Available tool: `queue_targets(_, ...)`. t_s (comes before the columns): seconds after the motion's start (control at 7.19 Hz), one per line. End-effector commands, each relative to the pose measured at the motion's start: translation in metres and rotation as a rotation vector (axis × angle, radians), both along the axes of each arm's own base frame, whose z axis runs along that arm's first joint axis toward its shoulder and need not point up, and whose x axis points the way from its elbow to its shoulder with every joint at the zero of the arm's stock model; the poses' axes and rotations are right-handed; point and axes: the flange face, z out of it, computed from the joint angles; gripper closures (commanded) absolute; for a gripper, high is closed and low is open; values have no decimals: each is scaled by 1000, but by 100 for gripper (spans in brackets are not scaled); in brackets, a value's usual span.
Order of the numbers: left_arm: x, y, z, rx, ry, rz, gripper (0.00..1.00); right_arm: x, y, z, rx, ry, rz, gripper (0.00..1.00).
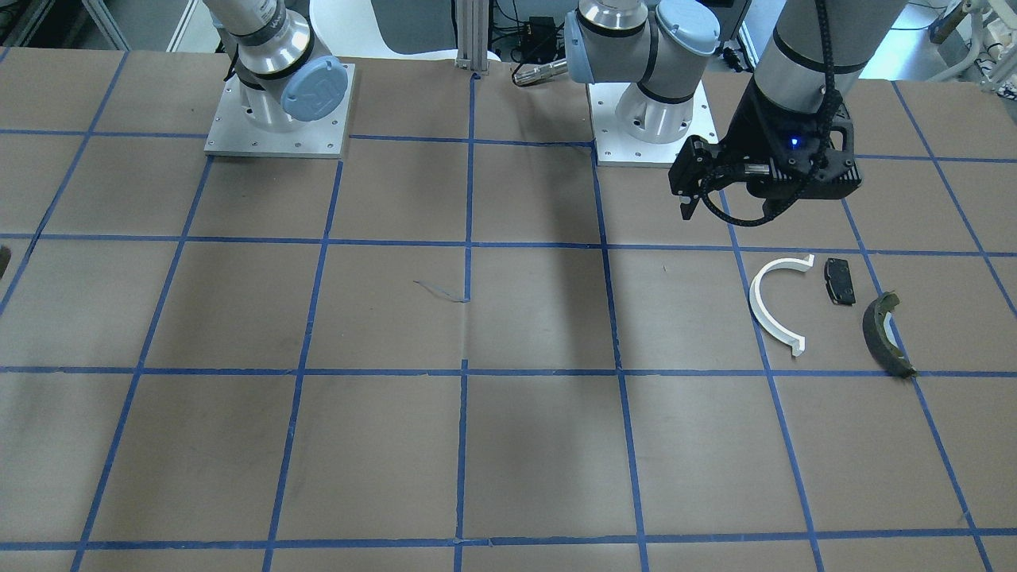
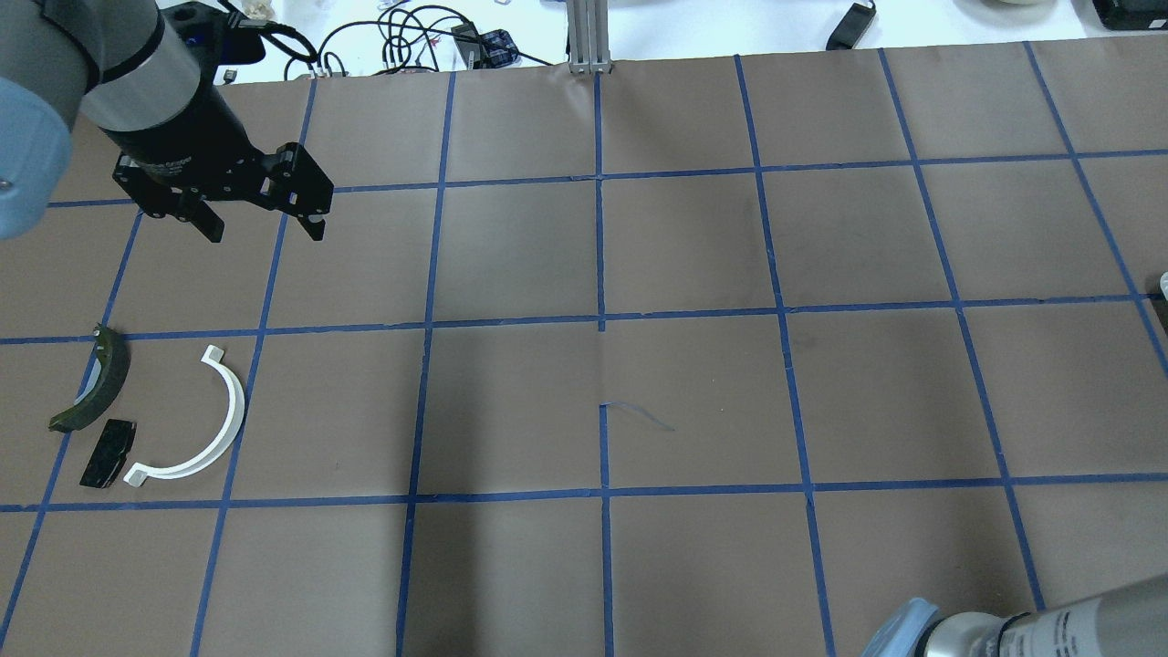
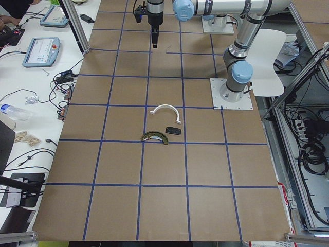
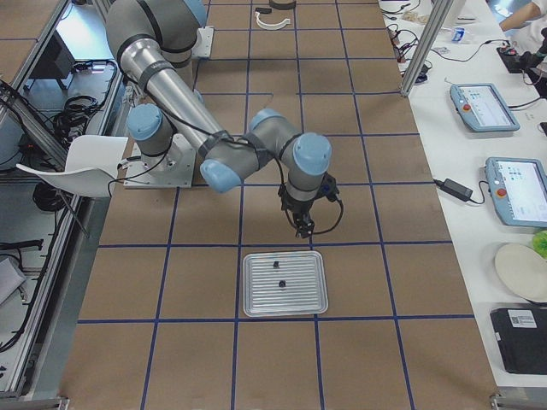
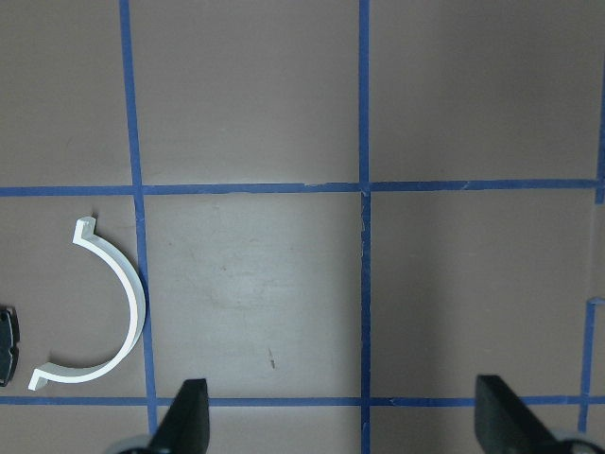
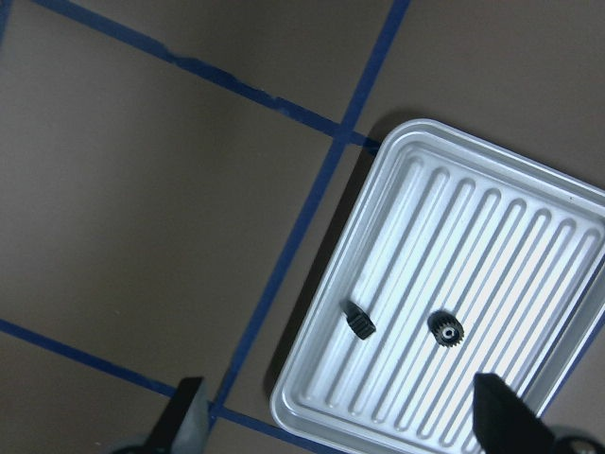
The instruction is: Place bearing gear from tray to pile
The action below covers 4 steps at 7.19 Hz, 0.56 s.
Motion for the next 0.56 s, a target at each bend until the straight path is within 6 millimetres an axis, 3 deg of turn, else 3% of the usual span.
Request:
queue_targets(0.0, 0, 0, 0, 0, 1, -7, 0, -64, 32, -55, 13, -51, 146, 0)
queue_targets(0.28, 1, -4, -5, 9, 3, -7, 0, -79, 20, -76, -71, -9, 451, 0)
queue_targets(0.42, 0, -4, -5, 9, 6, -7, 0, -86, 11, -99, -140, -32, 559, 1)
